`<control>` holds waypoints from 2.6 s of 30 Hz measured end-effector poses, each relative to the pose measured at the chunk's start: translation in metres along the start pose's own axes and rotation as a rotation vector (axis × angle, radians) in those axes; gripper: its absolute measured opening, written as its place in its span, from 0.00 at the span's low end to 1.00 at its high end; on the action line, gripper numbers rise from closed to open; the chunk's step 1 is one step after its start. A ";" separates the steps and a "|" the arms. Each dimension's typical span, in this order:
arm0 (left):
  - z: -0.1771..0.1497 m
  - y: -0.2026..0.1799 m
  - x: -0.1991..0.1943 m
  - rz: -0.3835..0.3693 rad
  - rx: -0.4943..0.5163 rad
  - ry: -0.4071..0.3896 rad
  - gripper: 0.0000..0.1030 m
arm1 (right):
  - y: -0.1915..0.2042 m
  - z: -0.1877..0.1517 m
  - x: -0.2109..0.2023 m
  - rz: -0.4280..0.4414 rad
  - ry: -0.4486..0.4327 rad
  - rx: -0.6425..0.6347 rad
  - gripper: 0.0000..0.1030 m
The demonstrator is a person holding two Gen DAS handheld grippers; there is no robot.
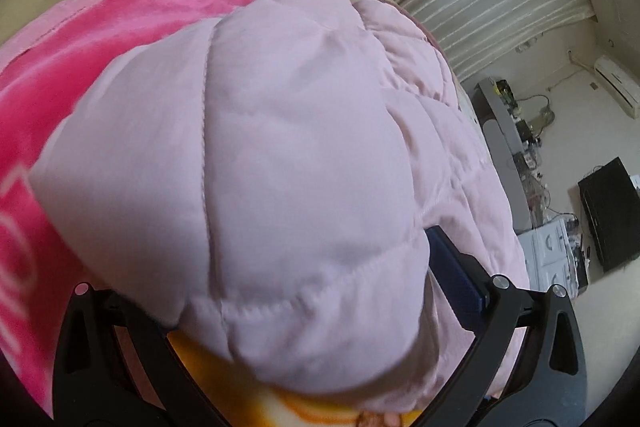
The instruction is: Fold large clothes
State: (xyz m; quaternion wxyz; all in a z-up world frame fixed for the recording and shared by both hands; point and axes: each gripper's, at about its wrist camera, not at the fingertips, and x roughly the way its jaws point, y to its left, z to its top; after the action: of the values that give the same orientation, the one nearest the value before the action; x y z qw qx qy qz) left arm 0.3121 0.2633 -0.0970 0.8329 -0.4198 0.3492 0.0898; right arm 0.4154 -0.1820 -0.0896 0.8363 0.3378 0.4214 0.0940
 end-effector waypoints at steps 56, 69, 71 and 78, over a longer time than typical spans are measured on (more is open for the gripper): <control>-0.111 -0.061 -0.161 0.082 0.588 -0.138 0.31 | 0.045 -0.091 -0.186 -0.017 -0.209 -0.786 0.28; -0.130 -0.042 -0.163 0.120 0.601 -0.116 0.33 | 0.014 -0.109 -0.184 -0.052 -0.169 -0.708 0.30; -0.131 -0.040 -0.161 0.127 0.600 -0.113 0.33 | 0.012 -0.112 -0.182 -0.057 -0.163 -0.696 0.31; -0.135 -0.034 -0.159 0.142 0.602 -0.112 0.34 | 0.003 -0.114 -0.172 -0.091 -0.135 -0.643 0.34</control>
State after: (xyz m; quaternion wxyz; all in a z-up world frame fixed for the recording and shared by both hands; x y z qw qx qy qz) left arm 0.1415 0.1619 -0.0249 0.9293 -0.1231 0.3423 0.0633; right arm 0.2201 -0.2002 -0.0253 0.9294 0.0426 0.3286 0.1622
